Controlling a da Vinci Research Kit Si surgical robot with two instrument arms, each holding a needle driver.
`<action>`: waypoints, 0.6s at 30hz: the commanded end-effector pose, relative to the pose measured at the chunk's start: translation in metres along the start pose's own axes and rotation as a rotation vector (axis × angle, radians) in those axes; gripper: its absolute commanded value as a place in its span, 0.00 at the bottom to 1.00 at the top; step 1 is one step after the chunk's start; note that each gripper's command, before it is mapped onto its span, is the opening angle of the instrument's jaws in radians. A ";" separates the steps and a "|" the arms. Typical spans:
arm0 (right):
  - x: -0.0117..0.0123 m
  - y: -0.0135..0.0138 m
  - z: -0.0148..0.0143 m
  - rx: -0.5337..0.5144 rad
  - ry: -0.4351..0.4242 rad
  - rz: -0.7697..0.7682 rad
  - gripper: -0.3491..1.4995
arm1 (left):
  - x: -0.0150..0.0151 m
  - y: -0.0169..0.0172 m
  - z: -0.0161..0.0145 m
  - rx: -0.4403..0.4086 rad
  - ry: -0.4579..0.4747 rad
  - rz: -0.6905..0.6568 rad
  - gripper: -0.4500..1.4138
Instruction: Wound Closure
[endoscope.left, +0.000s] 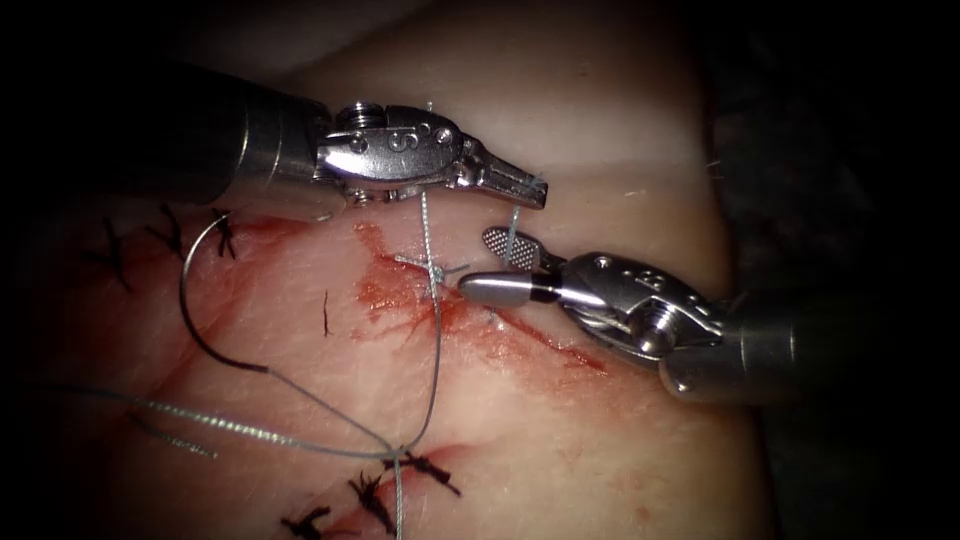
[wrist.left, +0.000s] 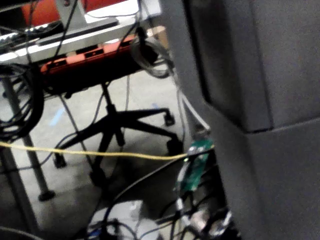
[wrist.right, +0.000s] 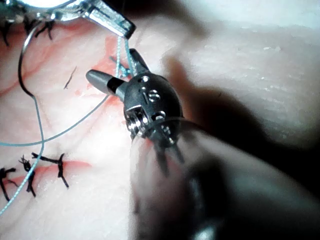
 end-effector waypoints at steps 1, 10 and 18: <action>-0.0006 0.0000 0.0013 0.000 0.001 -0.004 0.95 | -0.0003 -0.0003 0.0006 0.000 0.000 0.000 0.00; -0.0007 0.0005 0.0039 -0.021 0.012 -0.001 0.97 | -0.0002 -0.0003 0.0005 0.001 0.001 -0.001 0.00; -0.0009 0.0004 0.0044 -0.023 0.013 -0.003 0.97 | -0.0002 -0.0003 0.0005 0.003 0.001 -0.002 0.00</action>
